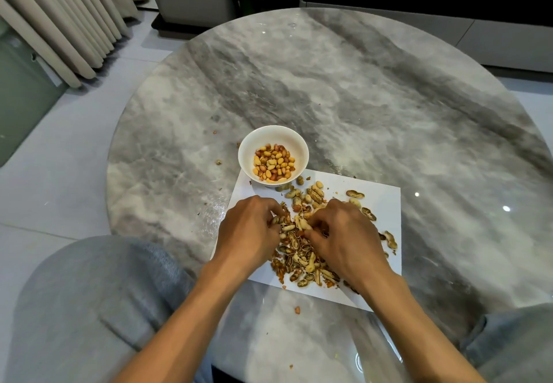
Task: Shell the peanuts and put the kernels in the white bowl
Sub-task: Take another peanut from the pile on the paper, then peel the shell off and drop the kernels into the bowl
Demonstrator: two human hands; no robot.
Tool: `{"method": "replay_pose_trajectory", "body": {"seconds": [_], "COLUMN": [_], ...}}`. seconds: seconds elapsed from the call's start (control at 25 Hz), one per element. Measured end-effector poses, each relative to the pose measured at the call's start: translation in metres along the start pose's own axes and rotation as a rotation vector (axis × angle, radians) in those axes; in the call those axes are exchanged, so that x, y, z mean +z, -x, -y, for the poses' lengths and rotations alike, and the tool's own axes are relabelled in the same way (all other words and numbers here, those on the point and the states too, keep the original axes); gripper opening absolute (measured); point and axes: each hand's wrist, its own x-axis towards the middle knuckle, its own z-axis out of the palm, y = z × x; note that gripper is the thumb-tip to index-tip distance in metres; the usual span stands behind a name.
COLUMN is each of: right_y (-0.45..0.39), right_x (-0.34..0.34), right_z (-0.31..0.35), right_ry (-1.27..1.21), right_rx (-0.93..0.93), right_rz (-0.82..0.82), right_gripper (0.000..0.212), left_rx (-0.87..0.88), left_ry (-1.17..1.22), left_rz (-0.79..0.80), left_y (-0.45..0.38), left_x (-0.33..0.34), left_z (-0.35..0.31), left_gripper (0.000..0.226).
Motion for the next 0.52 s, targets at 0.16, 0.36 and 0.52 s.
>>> {"method": "replay_pose_trajectory", "body": {"seconds": [0.16,0.36,0.52], "right_y": [-0.001,0.001,0.004], "right_x": [-0.003,-0.024,-0.029], "right_z": [-0.002,-0.014,-0.005], "right_ry": [-0.059,-0.033,0.017], "right_rx": [0.065,0.166,0.148], "right_rz": [-0.031,0.068,0.070], "right_gripper": [0.016,0.018,0.017], "left_rx": [0.000,0.168,0.249], "left_ry": [0.023,0.023,-0.221], "left_rz": [-0.030,-0.173,-0.048], "left_y": [0.001,-0.001,-0.016], "left_x": [-0.003,0.003,0.017], "left_z": [-0.003,-0.024,-0.028], "left_gripper": [0.025,0.027,0.037]}}
